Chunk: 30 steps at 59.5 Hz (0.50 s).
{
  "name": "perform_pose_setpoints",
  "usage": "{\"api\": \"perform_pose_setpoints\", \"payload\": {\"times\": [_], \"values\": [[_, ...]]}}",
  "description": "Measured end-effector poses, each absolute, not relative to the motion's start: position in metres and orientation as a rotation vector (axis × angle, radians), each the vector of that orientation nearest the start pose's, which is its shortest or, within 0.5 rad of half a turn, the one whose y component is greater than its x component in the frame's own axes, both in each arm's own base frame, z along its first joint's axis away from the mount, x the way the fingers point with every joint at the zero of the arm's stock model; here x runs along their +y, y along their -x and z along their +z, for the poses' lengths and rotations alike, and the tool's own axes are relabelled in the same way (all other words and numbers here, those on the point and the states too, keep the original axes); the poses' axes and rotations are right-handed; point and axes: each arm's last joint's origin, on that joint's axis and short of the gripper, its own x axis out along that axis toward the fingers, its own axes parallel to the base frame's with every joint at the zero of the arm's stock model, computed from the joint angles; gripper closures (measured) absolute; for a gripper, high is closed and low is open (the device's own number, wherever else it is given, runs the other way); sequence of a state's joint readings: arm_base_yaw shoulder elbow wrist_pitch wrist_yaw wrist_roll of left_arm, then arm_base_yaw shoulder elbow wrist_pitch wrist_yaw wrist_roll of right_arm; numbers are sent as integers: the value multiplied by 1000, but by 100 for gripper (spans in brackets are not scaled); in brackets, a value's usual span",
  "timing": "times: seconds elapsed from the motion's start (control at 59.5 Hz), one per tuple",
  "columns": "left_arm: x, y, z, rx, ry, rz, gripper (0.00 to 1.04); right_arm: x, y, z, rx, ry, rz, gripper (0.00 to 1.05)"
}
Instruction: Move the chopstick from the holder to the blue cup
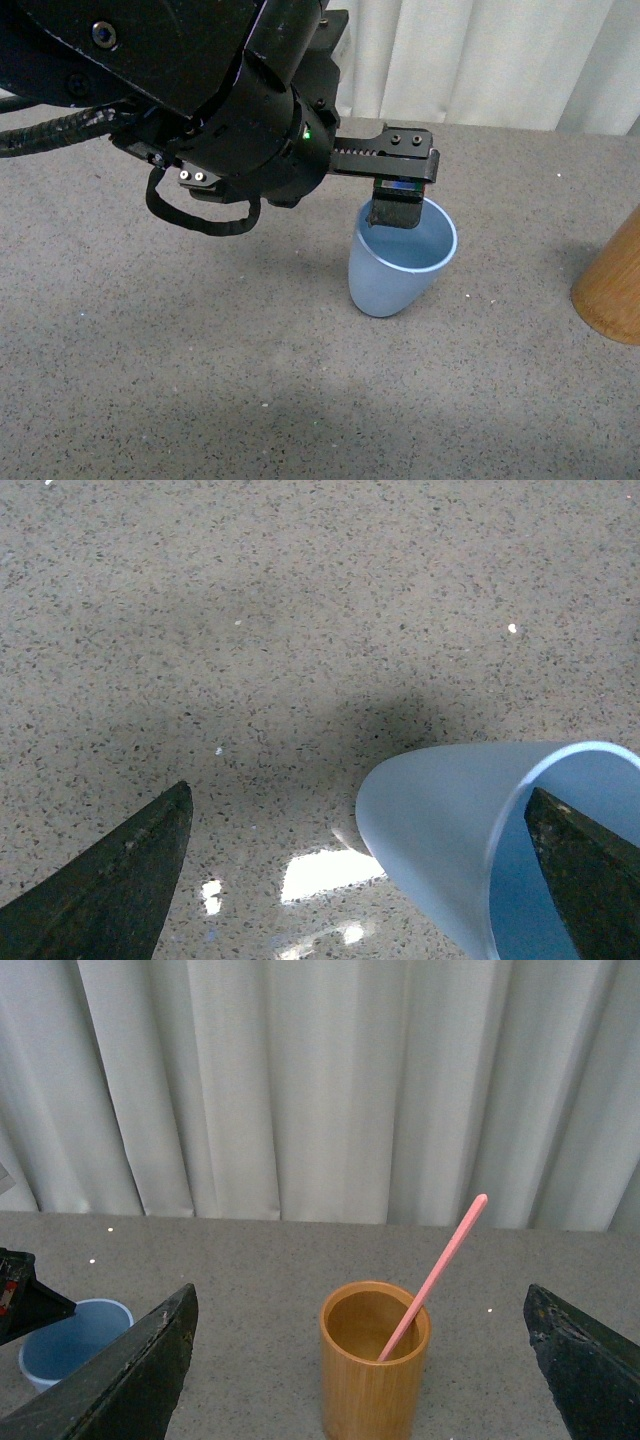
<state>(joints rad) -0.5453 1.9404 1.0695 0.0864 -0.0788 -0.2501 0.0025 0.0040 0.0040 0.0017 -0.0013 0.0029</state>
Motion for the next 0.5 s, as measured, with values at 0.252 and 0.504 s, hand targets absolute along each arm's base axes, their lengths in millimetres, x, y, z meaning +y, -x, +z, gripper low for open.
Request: {"api": "perform_pose_setpoints", "payload": {"times": [0.252,0.504], "values": [[-174,-342,132,776,128,-214,7,0,-98,165,-2,-3,3,10],[-109,-315,131,226,86,-29,33,0,-98,165,-2,-3,4,10]]}}
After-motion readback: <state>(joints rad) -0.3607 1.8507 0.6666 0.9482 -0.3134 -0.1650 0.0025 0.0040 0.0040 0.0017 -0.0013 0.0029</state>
